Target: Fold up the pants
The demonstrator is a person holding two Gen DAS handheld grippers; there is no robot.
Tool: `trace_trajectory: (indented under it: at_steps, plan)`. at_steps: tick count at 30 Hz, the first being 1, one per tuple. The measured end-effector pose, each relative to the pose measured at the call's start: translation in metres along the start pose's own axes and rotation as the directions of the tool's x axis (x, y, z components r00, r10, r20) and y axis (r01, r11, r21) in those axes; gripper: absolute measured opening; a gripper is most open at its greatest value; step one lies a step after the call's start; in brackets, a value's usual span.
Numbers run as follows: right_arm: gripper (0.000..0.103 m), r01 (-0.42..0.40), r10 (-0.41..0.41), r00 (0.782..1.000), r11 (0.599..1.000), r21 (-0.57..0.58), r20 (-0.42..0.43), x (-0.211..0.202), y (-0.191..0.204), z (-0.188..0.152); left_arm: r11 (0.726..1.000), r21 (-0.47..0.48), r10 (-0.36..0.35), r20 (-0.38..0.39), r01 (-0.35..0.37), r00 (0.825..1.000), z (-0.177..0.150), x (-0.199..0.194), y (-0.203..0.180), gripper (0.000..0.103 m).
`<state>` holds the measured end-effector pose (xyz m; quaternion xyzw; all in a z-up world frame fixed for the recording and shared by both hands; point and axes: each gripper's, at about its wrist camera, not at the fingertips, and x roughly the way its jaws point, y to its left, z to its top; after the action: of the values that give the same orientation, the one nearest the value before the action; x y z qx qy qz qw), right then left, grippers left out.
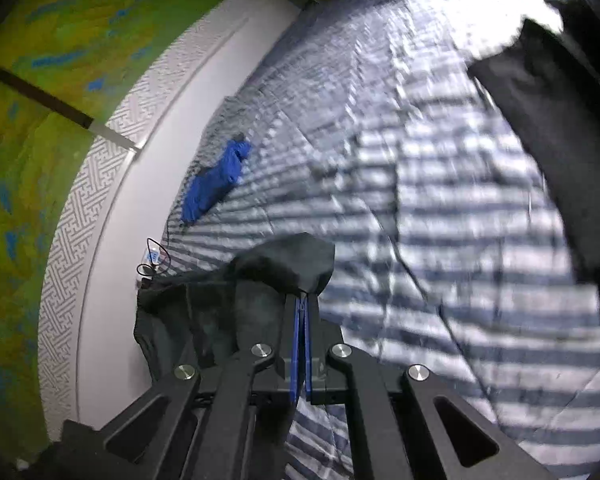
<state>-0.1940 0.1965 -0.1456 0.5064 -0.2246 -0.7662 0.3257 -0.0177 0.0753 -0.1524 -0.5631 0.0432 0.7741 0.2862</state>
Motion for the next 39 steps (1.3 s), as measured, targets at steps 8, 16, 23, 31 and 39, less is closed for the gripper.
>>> trace_trajectory:
  at_steps: [8, 16, 23, 31, 39]
  plan:
    - [0.003, 0.073, -0.073, 0.997, 0.997, -0.015, 0.014, 0.037, -0.002, 0.043, 0.999, -0.015, -0.05, -0.017, 0.05, 0.999, -0.009, -0.006, 0.003, 0.002]
    - [0.012, 0.071, -0.085, 0.995, 0.978, 0.198, 0.059, -0.01, -0.073, 0.027, 0.994, 0.017, -0.104, -0.029, 0.104, 0.994, -0.015, -0.01, -0.008, 0.009]
    - [0.034, -0.058, 0.073, 0.995, 0.979, 0.197, -0.068, 0.004, -0.056, -0.035, 0.991, -0.129, -0.012, 0.076, 0.022, 0.997, -0.021, -0.052, 0.041, 0.052]
    - [0.036, -0.135, 0.158, 0.958, 0.985, 0.108, -0.24, 0.008, -0.015, -0.119, 0.799, -0.558, 0.355, 0.136, -0.225, 0.925, -0.092, -0.136, 0.196, 0.052]
    - [0.003, -0.053, 0.048, 0.968, 0.999, -0.013, -0.246, 0.001, 0.025, -0.128, 0.695, -0.624, 0.454, -0.006, -0.358, 0.891, -0.137, -0.133, 0.283, 0.046]
